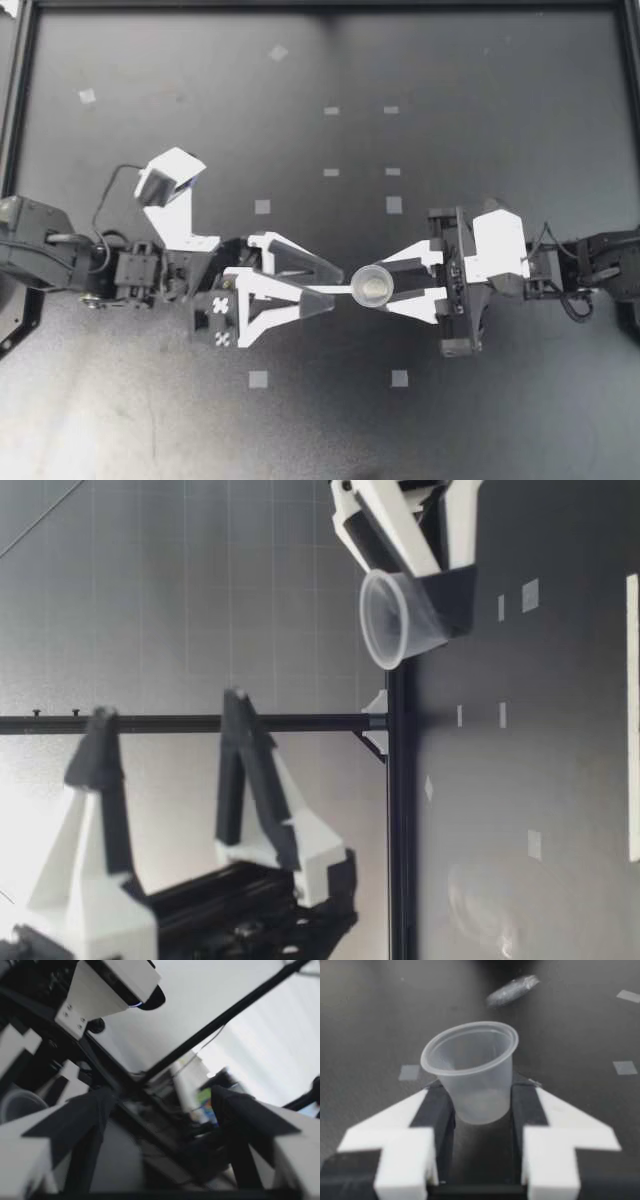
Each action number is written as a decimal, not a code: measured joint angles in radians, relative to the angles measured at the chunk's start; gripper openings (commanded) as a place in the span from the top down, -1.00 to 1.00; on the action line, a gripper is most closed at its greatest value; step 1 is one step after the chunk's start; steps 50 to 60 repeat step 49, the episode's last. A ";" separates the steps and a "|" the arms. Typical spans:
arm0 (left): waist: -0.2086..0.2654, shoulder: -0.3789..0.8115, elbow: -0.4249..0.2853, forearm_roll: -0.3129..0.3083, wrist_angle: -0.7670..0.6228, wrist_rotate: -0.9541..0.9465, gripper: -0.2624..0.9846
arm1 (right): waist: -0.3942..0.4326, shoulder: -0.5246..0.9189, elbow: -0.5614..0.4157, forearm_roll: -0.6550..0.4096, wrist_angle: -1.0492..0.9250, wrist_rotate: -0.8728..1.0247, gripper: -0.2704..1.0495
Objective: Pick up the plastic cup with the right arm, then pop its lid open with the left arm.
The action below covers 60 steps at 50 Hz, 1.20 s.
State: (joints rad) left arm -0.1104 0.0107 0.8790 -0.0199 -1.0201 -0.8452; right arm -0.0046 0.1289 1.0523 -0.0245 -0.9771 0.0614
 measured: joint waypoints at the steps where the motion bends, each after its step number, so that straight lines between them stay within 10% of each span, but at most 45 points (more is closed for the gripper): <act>1: 0.000 -0.005 0.005 0.000 0.000 0.028 -0.55 | 0.002 -0.003 0.000 0.000 0.000 0.006 0.15; 32: 0.000 -0.060 0.107 0.000 0.000 0.658 -0.55 | 0.002 -0.233 0.012 -0.089 0.000 0.245 0.15; 60: 0.000 -0.057 0.110 0.002 -0.002 0.692 -0.55 | 0.000 -0.230 0.014 -0.089 0.000 0.247 0.15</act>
